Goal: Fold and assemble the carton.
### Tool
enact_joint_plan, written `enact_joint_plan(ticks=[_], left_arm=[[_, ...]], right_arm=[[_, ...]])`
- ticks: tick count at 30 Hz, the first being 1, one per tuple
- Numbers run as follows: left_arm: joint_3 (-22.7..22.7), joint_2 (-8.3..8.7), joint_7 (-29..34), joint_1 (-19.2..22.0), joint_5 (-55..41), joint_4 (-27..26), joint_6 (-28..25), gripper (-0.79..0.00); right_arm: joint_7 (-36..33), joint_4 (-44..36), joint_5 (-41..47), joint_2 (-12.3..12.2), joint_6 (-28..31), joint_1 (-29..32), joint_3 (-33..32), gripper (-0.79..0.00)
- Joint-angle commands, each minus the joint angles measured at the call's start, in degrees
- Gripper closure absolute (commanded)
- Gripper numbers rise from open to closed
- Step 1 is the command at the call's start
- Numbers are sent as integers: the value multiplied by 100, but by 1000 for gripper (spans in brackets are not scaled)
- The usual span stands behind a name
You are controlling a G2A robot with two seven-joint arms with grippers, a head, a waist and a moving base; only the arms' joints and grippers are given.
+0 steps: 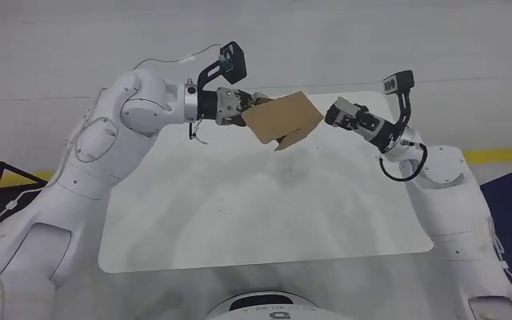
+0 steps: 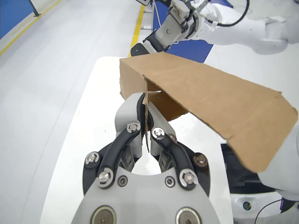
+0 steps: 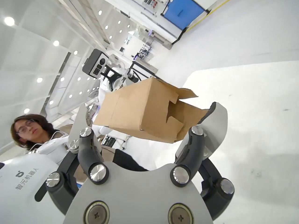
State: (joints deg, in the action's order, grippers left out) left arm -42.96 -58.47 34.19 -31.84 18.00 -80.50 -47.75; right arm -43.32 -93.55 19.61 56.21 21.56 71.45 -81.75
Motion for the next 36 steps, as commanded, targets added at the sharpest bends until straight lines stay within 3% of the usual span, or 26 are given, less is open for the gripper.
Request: enact_joint_plan(ticks=[1, 6, 10, 13, 16, 21, 30, 36], left_arm=[[-70, 11, -112, -62, 0, 15, 56, 0], [-70, 11, -112, -62, 0, 15, 56, 0], [-70, 11, -112, -62, 0, 15, 56, 0], [-161, 2, -486, -321, -522, 122, 214, 0], [-203, 1, -446, -433, -955, 243, 145, 0], [-273, -3, -281, -505, -1547, 381, -34, 0], [-272, -37, 275, -384, -1923, 429, -174, 0], [-334, -52, 360, -399, -2286, 528, -169, 0]], right_arm=[[364, -169, -551, -29, -41, 143, -250, -785], [1025, -718, -1553, -67, 42, 500, -670, -785], [1025, -718, -1553, -67, 42, 500, -670, -785], [1025, -718, -1553, -67, 42, 500, -670, -785], [1117, -751, -1509, -54, 14, 540, -640, -785], [796, -654, -537, -10, 357, 491, -439, -785], [574, -350, -162, 33, 631, 258, -280, -785], [229, -377, 1140, 54, 1161, 332, -450, -779]])
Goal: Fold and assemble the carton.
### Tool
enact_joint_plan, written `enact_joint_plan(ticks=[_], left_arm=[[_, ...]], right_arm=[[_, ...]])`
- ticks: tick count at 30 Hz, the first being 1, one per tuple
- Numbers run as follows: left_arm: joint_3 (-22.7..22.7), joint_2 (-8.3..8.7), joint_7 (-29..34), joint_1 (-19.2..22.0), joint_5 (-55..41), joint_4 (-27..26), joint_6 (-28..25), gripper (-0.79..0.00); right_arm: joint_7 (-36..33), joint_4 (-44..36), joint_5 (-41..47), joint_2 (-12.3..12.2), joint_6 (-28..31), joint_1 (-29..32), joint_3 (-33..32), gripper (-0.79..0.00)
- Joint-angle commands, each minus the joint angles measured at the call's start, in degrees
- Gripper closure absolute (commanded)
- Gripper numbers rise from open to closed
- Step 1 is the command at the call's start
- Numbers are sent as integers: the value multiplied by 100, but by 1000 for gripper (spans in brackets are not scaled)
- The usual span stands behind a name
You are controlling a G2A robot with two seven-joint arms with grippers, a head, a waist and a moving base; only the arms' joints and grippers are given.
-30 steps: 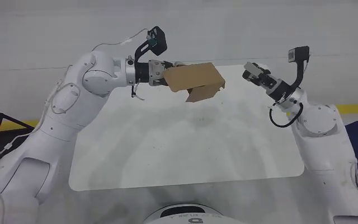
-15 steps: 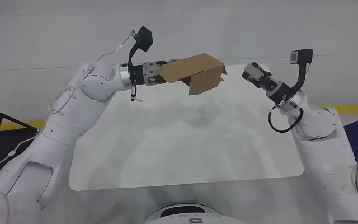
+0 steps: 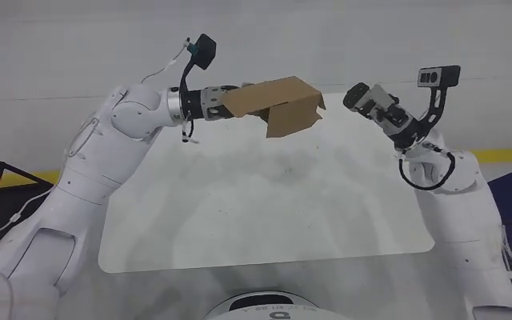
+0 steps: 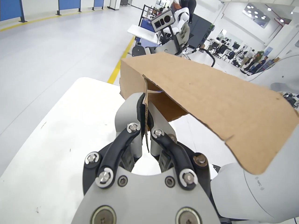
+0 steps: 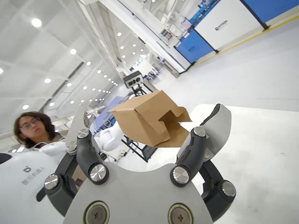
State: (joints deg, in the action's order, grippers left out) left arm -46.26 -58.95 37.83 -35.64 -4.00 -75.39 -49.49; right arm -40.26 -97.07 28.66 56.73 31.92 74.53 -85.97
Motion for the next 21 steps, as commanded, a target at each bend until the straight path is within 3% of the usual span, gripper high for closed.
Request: enact_joint_plan(ticks=[1, 5, 8, 21], left_arm=[[-6, -15, -48, -70, -309, 34, -30, 0], [80, -42, 253, -133, -884, 159, 20, 0], [159, -71, 552, -100, -1170, 221, 134, 0], [306, -209, 1328, -59, -2223, 393, 122, 0]], right_arm=[[-303, -86, 632, 7, 375, 88, -54, -763], [-1362, -211, 1608, -2, 1014, 212, -95, -785], [-1824, -244, 1527, -5, 1151, 208, -28, -785], [-1825, 52, 411, 69, 1299, -202, 468, -785]])
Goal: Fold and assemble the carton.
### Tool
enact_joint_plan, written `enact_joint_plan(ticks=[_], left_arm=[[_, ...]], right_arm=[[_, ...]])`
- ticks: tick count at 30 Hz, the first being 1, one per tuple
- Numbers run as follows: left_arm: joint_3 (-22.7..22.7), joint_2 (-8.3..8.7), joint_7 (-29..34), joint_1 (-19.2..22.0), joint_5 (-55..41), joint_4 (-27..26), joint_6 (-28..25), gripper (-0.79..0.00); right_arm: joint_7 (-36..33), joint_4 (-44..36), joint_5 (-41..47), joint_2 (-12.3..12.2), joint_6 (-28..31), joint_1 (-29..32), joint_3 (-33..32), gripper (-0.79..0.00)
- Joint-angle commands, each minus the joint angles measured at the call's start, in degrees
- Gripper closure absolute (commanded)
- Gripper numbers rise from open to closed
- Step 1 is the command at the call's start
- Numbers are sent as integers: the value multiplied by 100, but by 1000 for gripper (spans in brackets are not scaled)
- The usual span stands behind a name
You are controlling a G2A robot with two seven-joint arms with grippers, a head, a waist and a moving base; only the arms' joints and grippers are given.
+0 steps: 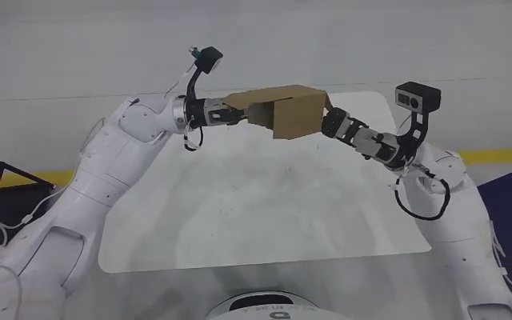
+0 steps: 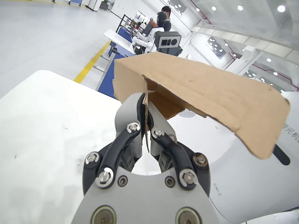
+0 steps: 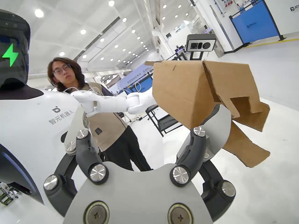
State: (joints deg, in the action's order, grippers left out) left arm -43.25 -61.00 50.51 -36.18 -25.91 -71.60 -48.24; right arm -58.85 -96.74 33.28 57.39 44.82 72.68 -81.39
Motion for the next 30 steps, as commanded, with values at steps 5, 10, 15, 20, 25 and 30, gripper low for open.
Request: enact_joint_plan(ticks=[5, 10, 15, 20, 25, 30], left_arm=[[2, -31, 323, -48, -232, 33, -10, 0], [4, -60, 521, -113, -536, -25, -32, 0], [16, -83, 568, -168, -655, -93, 16, 0], [5, -103, 574, -217, -668, -128, 22, 0], [-6, -123, 591, -251, -657, -158, 38, 0], [-4, -153, 621, -253, -547, -177, 68, 0]], right_arm=[[188, 162, -178, 18, 139, -104, 16, -785], [184, 236, -171, 15, 245, -175, 24, -785], [181, 152, -66, -3, 242, -210, 146, -785], [21, -11, 295, -66, 82, -169, 300, -785], [-132, -89, 966, -134, -69, -106, 269, -773], [-297, -95, 1469, -186, -235, -16, 127, -671]])
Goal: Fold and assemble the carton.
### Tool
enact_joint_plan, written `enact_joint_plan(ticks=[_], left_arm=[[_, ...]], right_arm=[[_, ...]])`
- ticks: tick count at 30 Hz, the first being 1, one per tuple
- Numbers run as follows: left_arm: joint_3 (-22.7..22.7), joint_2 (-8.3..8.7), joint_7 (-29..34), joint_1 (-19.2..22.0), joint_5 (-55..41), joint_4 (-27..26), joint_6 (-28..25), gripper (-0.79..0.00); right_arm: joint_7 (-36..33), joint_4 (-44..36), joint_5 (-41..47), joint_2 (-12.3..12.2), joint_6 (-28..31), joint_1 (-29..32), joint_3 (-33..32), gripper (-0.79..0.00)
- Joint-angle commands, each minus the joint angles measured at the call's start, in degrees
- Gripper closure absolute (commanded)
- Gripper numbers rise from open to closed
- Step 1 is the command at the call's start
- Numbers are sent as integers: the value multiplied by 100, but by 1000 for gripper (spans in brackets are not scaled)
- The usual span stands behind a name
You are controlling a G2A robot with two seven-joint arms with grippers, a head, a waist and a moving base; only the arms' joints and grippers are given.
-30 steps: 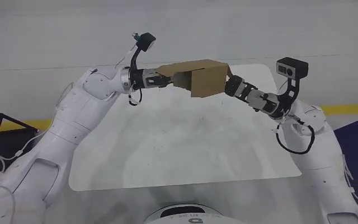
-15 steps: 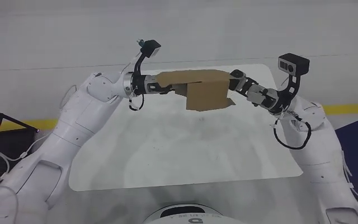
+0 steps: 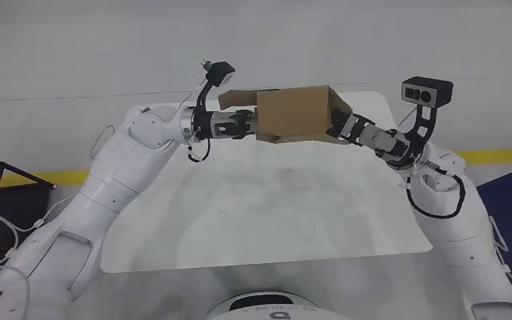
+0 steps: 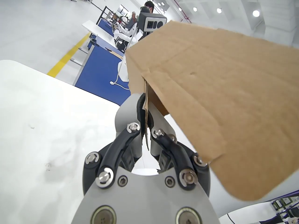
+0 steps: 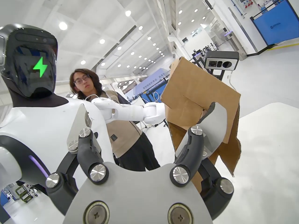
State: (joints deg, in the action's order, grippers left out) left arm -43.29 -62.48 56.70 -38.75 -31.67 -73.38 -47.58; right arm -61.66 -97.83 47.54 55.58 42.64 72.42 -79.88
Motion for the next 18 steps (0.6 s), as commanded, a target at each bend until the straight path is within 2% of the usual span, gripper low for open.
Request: enact_joint_plan(ticks=[1, 2, 5, 7, 18], left_arm=[[3, -11, 23, 22, 142, 10, 23, 0], [5, -15, 43, 39, 244, 22, 43, 0], [-20, -30, 18, 58, 458, 40, 46, 0], [-36, -40, -12, 56, 553, 33, 69, 0], [-152, -52, -142, 85, 1510, -16, 238, 0]], right_arm=[[-51, 45, 97, -14, -51, 35, -57, -619], [-71, 64, 126, -19, -71, 51, -83, -566], [-140, 95, 193, -30, -141, 114, -139, -523], [-170, 100, 209, -36, -171, 162, -178, -465], [-149, 157, 36, -51, -149, 419, -387, -462]])
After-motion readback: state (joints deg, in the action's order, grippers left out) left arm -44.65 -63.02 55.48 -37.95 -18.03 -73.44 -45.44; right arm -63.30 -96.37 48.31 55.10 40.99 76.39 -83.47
